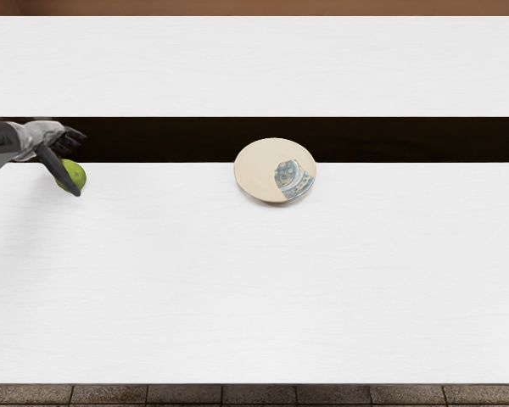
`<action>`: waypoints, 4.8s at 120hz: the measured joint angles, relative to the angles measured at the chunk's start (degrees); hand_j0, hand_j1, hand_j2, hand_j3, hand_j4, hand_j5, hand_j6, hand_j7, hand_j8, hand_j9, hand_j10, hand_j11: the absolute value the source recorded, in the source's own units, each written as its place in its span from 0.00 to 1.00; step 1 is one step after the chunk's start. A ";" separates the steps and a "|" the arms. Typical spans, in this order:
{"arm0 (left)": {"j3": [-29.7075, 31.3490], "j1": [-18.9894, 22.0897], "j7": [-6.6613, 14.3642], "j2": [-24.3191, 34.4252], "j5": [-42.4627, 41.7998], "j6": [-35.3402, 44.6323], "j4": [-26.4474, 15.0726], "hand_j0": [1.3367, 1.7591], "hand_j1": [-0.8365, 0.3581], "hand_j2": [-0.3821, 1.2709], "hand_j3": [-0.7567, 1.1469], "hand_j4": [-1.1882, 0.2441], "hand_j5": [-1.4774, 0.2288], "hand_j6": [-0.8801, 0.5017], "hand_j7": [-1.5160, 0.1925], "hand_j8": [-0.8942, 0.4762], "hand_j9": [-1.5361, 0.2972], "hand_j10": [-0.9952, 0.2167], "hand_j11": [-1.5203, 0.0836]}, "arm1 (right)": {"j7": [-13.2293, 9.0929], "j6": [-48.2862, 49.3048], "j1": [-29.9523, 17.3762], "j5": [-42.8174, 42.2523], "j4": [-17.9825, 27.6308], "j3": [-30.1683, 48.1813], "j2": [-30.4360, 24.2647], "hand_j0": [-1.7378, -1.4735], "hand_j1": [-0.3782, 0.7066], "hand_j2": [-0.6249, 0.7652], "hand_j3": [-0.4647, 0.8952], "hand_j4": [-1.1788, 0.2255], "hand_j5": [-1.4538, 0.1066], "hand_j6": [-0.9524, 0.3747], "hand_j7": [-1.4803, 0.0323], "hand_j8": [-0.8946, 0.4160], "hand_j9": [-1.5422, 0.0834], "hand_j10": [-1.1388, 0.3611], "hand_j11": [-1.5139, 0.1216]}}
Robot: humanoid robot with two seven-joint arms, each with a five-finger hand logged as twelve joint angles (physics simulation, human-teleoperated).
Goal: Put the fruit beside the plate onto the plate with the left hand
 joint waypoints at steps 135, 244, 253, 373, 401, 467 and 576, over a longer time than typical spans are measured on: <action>1.50 1.10 -0.91 0.16 -0.57 0.86 -0.24 0.76 0.58 0.28 0.40 0.51 0.59 0.32 0.64 0.70 0.35 0.94 0.31 | 0.00 0.00 -0.01 0.00 0.00 0.00 0.00 0.30 0.03 0.45 0.34 0.84 0.93 0.72 0.98 0.68 0.95 0.76 0.93; 2.49 0.28 -0.40 2.57 -0.17 0.10 -1.31 0.76 0.41 0.39 0.40 0.39 0.40 0.30 0.45 0.38 0.53 0.53 0.54 | 0.00 0.00 -0.01 0.00 -0.01 0.00 0.00 0.30 0.03 0.45 0.34 0.84 0.93 0.72 0.98 0.68 0.95 0.76 0.93; 2.60 -0.20 -0.27 2.69 0.02 -0.03 -1.93 0.76 0.41 0.39 0.40 0.38 0.38 0.31 0.43 0.32 0.47 0.45 0.50 | 0.00 0.00 -0.02 0.00 -0.01 0.00 0.00 0.30 0.03 0.45 0.34 0.84 0.93 0.72 0.98 0.68 0.95 0.76 0.93; 2.34 -5.58 -0.17 3.42 -9.86 -7.48 -6.43 0.75 0.37 0.54 0.40 0.27 0.15 0.41 0.24 0.46 0.22 0.35 0.24 | 0.00 0.00 0.00 0.00 -0.01 0.00 0.00 0.30 0.03 0.45 0.34 0.84 0.93 0.72 0.98 0.68 0.95 0.76 0.93; 2.39 -9.05 0.05 2.62 -17.01 -13.89 -7.81 0.75 0.38 0.53 0.40 0.28 0.13 0.42 0.21 0.46 0.21 0.34 0.24 | 0.00 0.00 -0.01 0.00 -0.01 0.00 0.00 0.30 0.03 0.45 0.34 0.84 0.93 0.72 0.98 0.68 0.95 0.76 0.93; 2.01 -15.24 0.24 -8.08 -27.03 -16.72 -8.65 0.74 0.33 0.65 0.40 0.28 0.12 0.42 0.20 0.45 0.22 0.25 0.23 | 0.00 0.00 0.00 0.00 -0.01 0.00 0.00 0.30 0.03 0.45 0.34 0.84 0.93 0.72 0.98 0.68 0.95 0.76 0.93; 0.50 -14.94 0.02 -18.04 -26.90 -11.76 -7.75 0.75 0.39 0.59 0.40 0.37 0.34 0.27 0.37 0.28 0.36 0.28 0.40 | 0.00 0.00 0.00 0.00 0.00 0.00 0.00 0.30 0.03 0.45 0.34 0.84 0.93 0.72 0.98 0.68 0.95 0.76 0.93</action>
